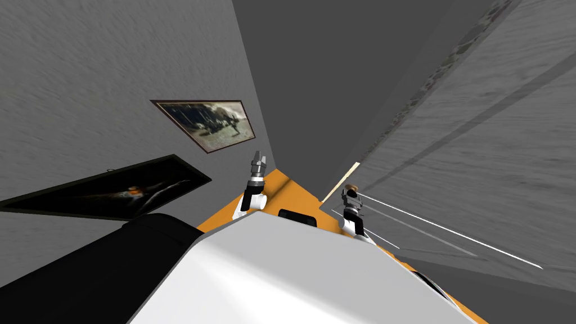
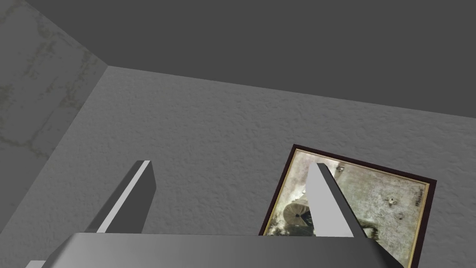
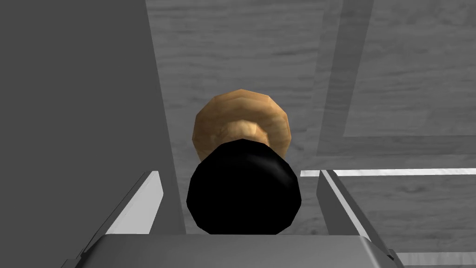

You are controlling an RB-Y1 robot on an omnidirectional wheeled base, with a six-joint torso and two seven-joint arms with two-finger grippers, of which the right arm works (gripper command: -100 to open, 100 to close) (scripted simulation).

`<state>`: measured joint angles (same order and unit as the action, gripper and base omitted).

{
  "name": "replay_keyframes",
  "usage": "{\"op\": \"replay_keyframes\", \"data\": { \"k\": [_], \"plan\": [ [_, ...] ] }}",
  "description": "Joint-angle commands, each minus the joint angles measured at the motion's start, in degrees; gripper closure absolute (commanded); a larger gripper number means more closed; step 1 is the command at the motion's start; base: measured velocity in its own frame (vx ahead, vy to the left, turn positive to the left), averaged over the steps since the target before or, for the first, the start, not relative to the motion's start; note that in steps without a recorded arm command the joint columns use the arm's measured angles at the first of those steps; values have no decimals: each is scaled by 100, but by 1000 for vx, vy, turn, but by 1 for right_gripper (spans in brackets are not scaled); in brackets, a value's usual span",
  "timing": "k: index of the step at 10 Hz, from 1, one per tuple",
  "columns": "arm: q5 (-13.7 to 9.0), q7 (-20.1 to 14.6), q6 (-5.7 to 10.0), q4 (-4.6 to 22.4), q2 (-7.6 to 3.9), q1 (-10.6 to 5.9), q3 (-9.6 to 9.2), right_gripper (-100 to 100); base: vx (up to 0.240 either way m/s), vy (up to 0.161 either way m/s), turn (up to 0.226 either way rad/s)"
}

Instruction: Pull the door open

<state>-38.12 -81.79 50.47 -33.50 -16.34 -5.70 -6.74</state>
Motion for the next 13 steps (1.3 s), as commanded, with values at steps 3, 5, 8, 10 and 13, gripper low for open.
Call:
{"op": "replay_keyframes", "data": {
  "k": [3, 5, 8, 10, 13],
  "plan": [
    [-22, -9, -38, -159, -49, 108, 30, 100, 64, -15, 11],
    [-22, -9, -38, -159, -49, 108, 30, 100, -18, -1, 7],
    [-22, -9, -38, -159, -49, 108, 30, 100, -3, 0, 1],
    [43, -163, -40, -194, -144, 160, -112, 100, -172, -10, 111],
    [132, -382, -24, -255, -269, 224, -310, 100, -194, -16, 92]
  ]
}}
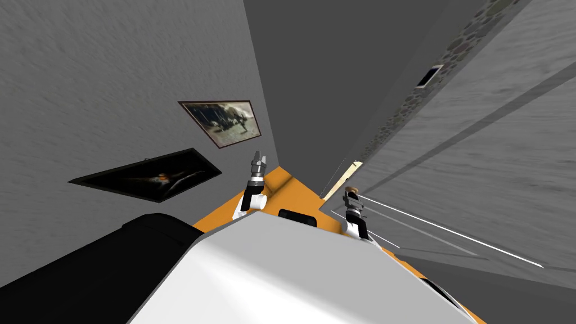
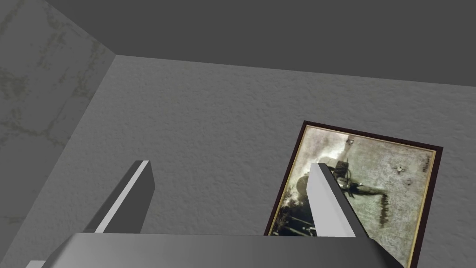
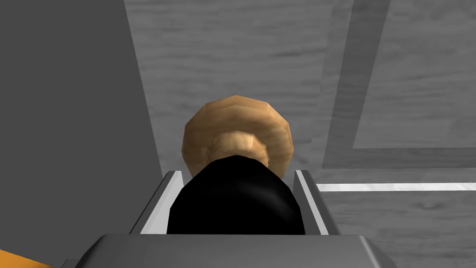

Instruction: Pull the door open

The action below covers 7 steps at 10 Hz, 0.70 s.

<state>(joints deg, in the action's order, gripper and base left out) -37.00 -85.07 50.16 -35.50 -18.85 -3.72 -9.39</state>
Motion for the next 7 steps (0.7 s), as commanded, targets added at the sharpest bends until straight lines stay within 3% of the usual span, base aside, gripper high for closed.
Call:
{"op": "replay_keyframes", "data": {
  "k": [1, 4, 5, 7],
  "plan": [
    [52, -132, 13, -77, -64, 50, -117, 100, -224, 3, 93],
    [175, -437, 36, -162, -239, 140, -391, 100, -281, -41, 135],
    [144, -365, 28, -152, -217, 135, -325, 100, -121, -22, 36],
    [253, -573, 91, -220, -334, 242, -543, 100, -210, -31, 104]
  ]
}}
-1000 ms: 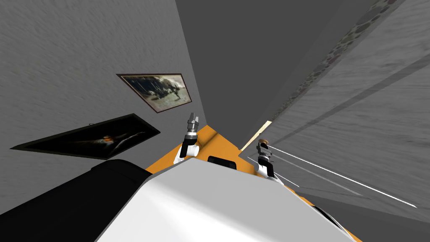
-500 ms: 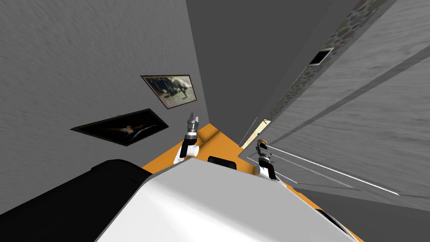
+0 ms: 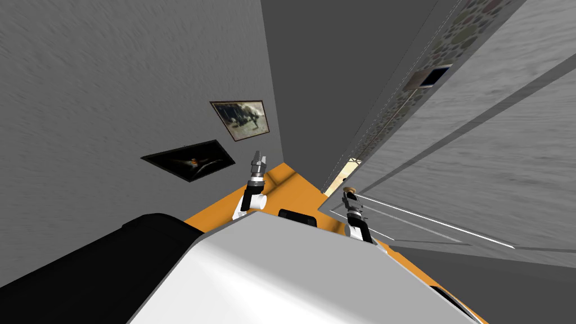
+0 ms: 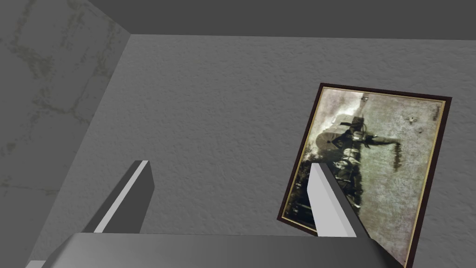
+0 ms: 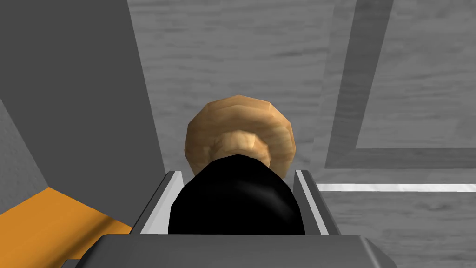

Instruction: Pull the door open

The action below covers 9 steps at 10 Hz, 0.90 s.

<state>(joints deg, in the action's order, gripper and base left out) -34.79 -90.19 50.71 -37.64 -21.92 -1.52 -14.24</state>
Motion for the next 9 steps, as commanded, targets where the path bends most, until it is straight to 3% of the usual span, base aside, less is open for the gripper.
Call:
{"op": "replay_keyframes", "data": {
  "k": [1, 4, 6, 7, 9],
  "plan": [
    [67, -131, 67, -30, -73, 50, -128, 100, -238, -37, 95],
    [212, -422, 194, -128, -267, 170, -413, 100, -253, -33, 92],
    [278, -553, 251, -173, -355, 223, -541, 100, -231, -45, 67],
    [259, -507, 217, -116, -328, 186, -502, 100, -99, -19, 17],
    [329, -667, 356, -115, -430, 275, -655, 100, -154, -28, 88]
  ]
}}
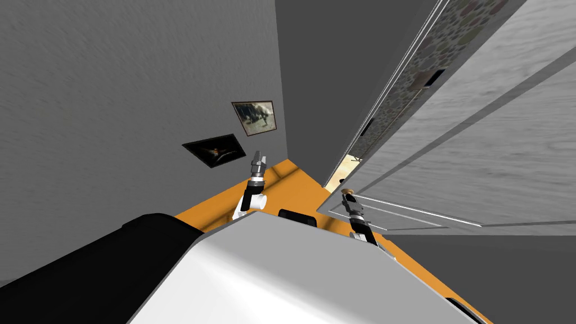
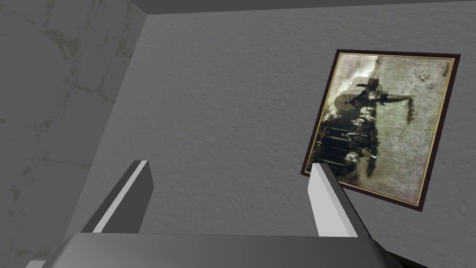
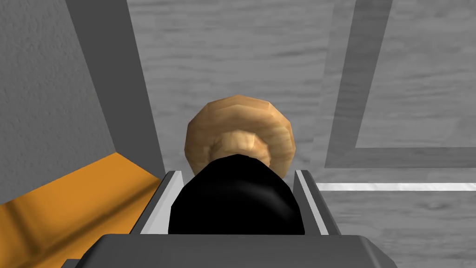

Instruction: Pull the door open

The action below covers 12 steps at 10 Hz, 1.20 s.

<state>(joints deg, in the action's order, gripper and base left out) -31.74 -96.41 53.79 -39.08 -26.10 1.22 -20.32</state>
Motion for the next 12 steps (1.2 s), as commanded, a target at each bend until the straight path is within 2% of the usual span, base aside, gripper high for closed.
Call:
{"op": "replay_keyframes", "data": {
  "k": [1, 6, 7, 8, 9, 10, 12],
  "plan": [
    [56, -120, 123, 24, -71, 40, -116, 100, -202, -85, 97],
    [225, -517, 516, -6, -378, 243, -481, 100, -197, -53, 97],
    [247, -570, 568, -10, -419, 270, -530, 100, -197, -52, 79],
    [236, -524, 515, 9, -381, 240, -503, 100, -84, -20, 17],
    [274, -626, 679, 64, -445, 313, -595, 100, -141, -47, 153],
    [281, -650, 721, 76, -464, 329, -615, 100, -203, -71, 138],
    [316, -757, 913, 131, -548, 403, -706, 100, -193, -75, 128]
  ]
}}
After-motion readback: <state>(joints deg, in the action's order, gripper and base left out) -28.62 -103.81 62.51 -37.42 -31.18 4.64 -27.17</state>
